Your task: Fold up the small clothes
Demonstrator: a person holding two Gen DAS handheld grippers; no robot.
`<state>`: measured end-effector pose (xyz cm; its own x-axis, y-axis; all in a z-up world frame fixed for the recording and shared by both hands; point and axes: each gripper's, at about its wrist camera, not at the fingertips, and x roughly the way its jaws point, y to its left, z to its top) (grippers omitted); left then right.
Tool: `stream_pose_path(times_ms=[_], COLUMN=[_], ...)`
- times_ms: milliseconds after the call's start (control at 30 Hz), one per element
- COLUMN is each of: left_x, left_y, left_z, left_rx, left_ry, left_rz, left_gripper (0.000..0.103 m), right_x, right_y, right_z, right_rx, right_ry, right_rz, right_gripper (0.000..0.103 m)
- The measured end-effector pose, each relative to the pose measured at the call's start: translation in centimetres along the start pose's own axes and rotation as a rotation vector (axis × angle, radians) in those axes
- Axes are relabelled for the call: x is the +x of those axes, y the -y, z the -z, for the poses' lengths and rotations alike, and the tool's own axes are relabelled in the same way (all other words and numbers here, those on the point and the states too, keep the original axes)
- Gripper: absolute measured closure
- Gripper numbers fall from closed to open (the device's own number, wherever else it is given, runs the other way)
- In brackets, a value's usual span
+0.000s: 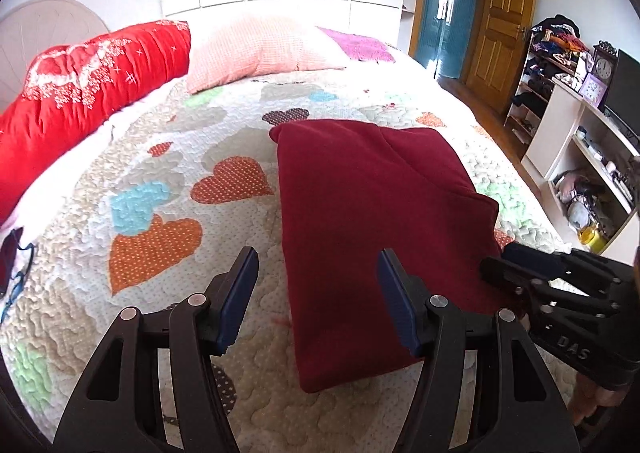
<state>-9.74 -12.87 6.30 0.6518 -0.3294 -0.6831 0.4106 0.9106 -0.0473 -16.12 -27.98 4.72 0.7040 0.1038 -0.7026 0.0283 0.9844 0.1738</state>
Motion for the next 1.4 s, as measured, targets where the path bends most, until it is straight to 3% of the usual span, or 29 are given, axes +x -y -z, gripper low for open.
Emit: stream_pose_path(times_ms=[100, 367, 833, 1000, 1400], left_x=[-1.1, -3.2, -4.6, -4.7, -4.3], left_y=[0.1, -0.1, -0.2, 0.0, 0.0], left_z=[0.1, -0.3, -0.1, 0.1, 0.2], left_rx=[-0.008, -0.027, -0.017, -0.012, -0.010], left_ry=[0.034, 0.086, 0.136, 0.138, 0.131], left_rz=[-0.002, -0.007, -0.055, -0.054, -0.064], left_gripper=[0.042, 0.042, 0.042, 0.042, 0.042], right_x=[-2.0, -5.3, -5.5, -5.2, -4.6], right_y=[-0.5, -1.3, -1.8, -1.7, -1.4], right_z=[0.1, -0.1, 0.0, 0.0, 0.1], right_rx=[-0.009, -0.001, 0.006, 0.008, 0.009], right_ry=[0.061, 0.155, 0.150, 0.147, 0.131], right_rz=[0.025, 0.082, 0.076, 0.074, 0.070], right_gripper=[0.057, 0.054, 0.052, 0.042, 0.042])
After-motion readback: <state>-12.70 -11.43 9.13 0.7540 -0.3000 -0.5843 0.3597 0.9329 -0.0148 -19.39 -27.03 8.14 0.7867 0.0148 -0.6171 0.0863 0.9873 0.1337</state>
